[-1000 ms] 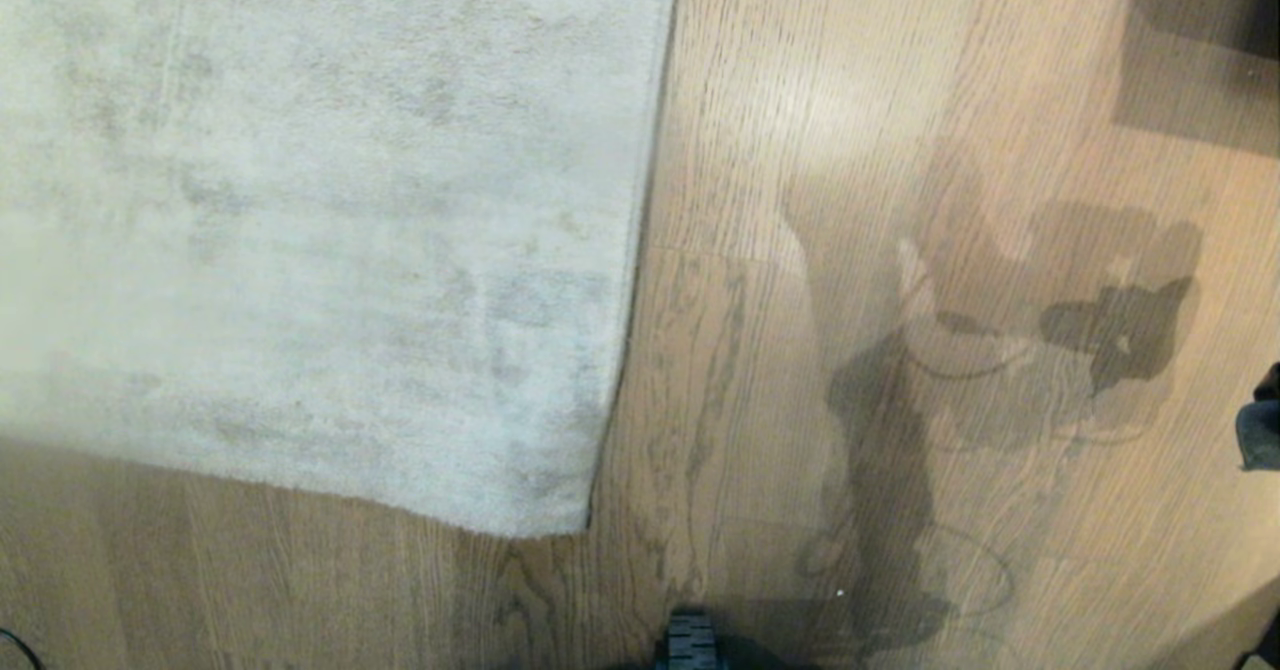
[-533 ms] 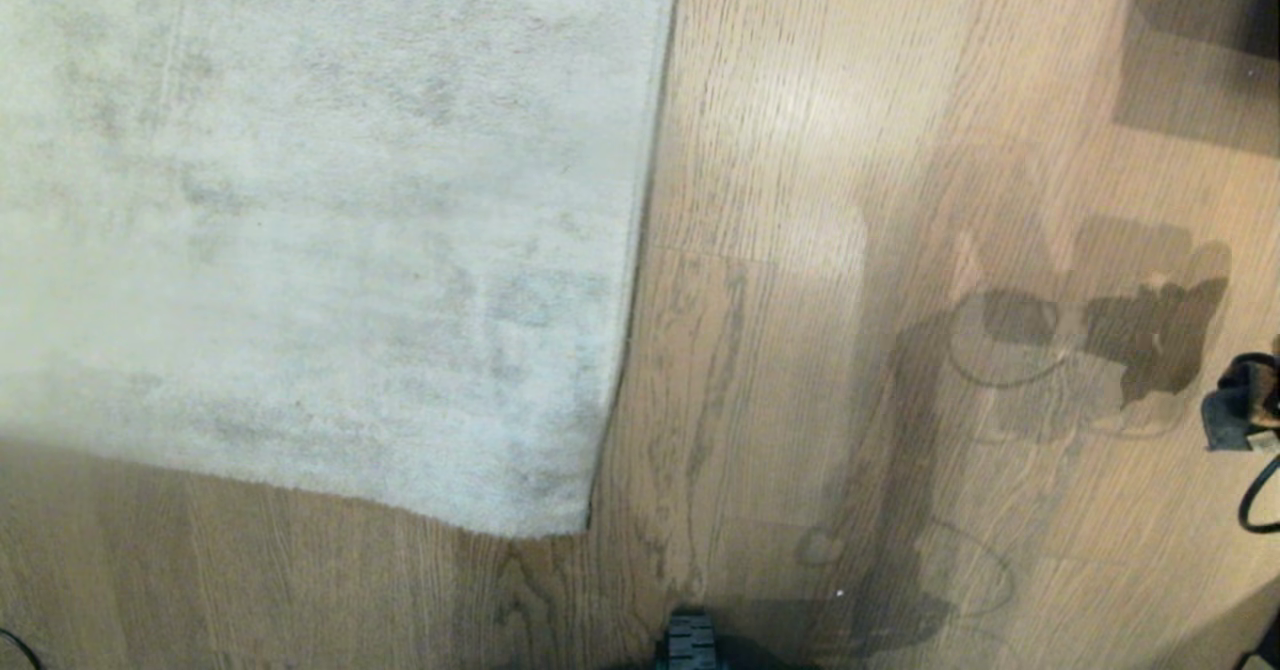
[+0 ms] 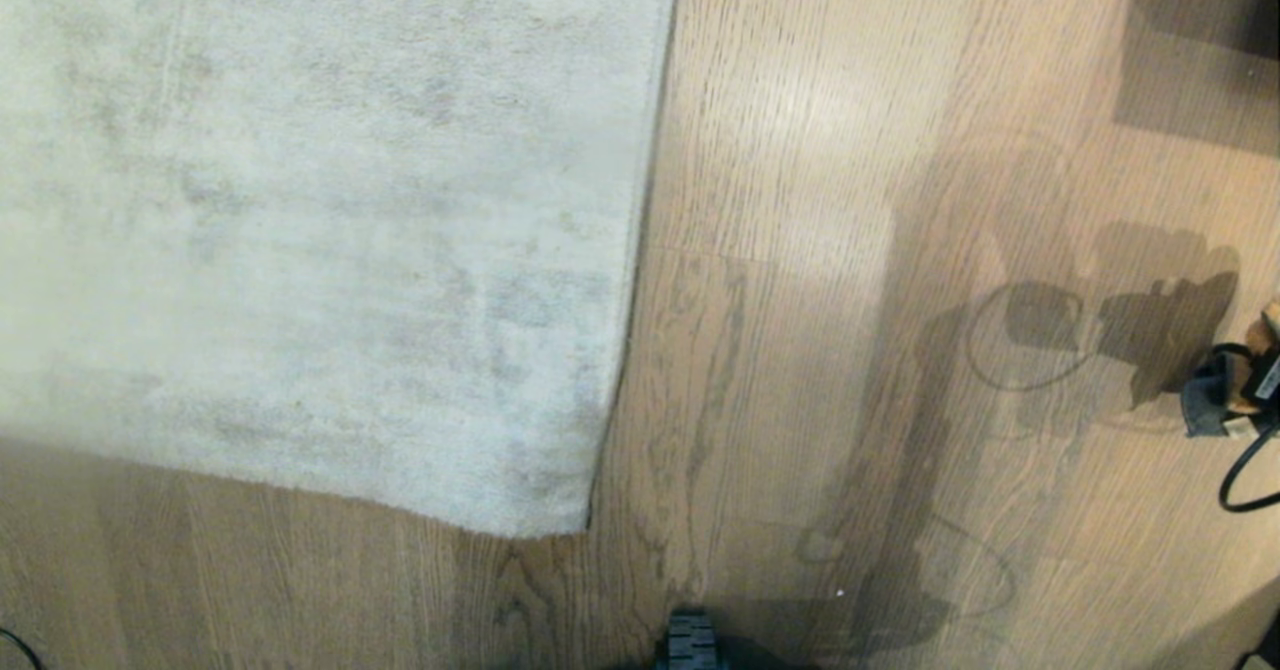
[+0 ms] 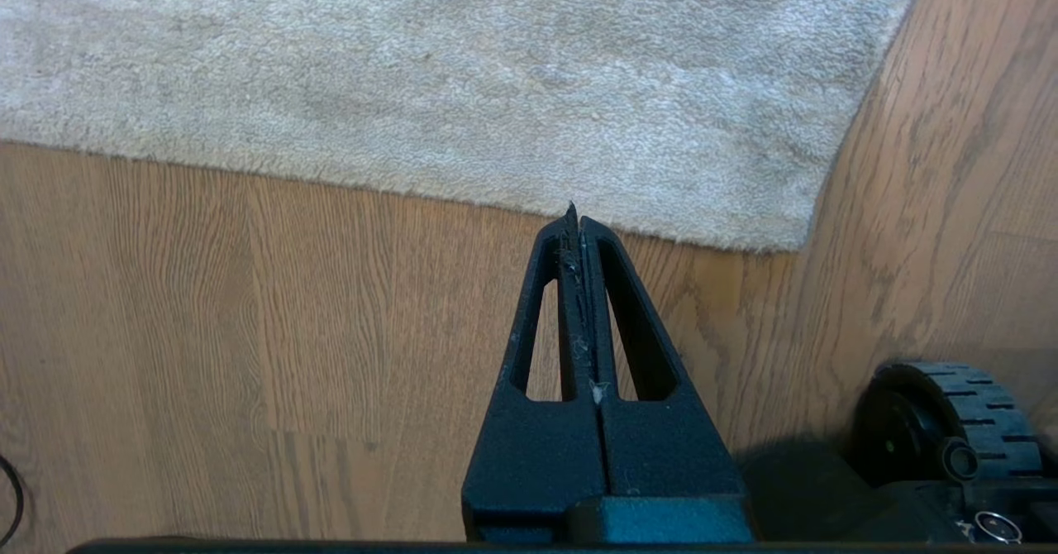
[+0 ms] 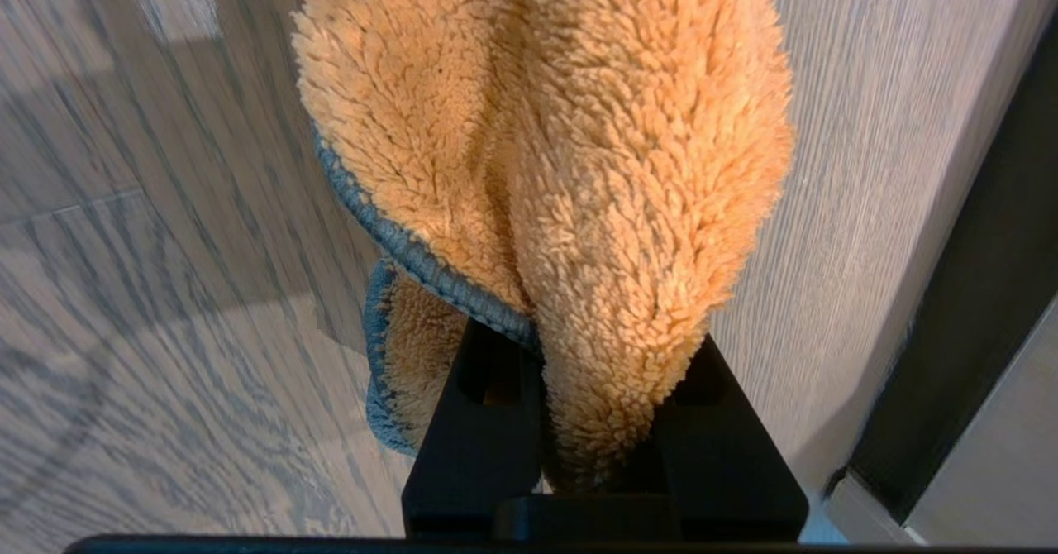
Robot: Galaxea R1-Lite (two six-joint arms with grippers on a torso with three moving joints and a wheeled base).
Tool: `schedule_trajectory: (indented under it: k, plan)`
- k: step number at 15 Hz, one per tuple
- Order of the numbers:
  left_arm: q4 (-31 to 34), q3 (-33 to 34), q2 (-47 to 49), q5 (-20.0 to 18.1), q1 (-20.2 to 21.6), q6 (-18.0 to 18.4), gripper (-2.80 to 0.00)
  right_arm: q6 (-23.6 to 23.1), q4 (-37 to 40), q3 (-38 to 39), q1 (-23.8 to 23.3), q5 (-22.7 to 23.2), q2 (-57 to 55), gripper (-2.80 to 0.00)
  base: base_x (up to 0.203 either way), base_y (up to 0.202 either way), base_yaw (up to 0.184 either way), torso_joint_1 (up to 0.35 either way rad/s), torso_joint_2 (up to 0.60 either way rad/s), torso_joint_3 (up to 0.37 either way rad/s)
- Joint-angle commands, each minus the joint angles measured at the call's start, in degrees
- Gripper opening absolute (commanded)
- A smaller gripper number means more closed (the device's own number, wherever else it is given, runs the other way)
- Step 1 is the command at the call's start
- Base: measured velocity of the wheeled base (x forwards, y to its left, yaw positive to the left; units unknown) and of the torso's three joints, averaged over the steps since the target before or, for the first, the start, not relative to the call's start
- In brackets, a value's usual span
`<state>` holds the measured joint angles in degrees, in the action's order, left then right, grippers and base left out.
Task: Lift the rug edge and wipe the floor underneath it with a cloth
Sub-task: Put down the rag
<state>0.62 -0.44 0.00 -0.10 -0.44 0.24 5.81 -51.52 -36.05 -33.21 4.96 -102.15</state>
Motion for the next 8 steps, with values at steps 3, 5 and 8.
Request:
schedule_trajectory:
  k: [3, 5, 8]
  plan:
    - [-0.01, 0.0, 0.0, 0.01, 0.0, 0.02, -2.8, 0.16, -0.3, 0.1, -0.02, 1.63, -0.04, -2.8, 0.0, 0.0, 0.0, 0.0, 0.0, 0.0]
    - [-0.01, 0.0, 0.0, 0.01, 0.0, 0.02, -2.8, 0.07, 0.01, 0.1, -0.02, 2.42, 0.37, -2.8, 0.0, 0.0, 0.0, 0.0, 0.0, 0.0]
    - [-0.01, 0.0, 0.0, 0.01, 0.0, 0.02, -2.8, -0.01, 0.43, 0.59, 0.05, 2.42, 1.28, 0.0, 0.0, 0.0, 0.0, 0.0, 0.0, 0.0]
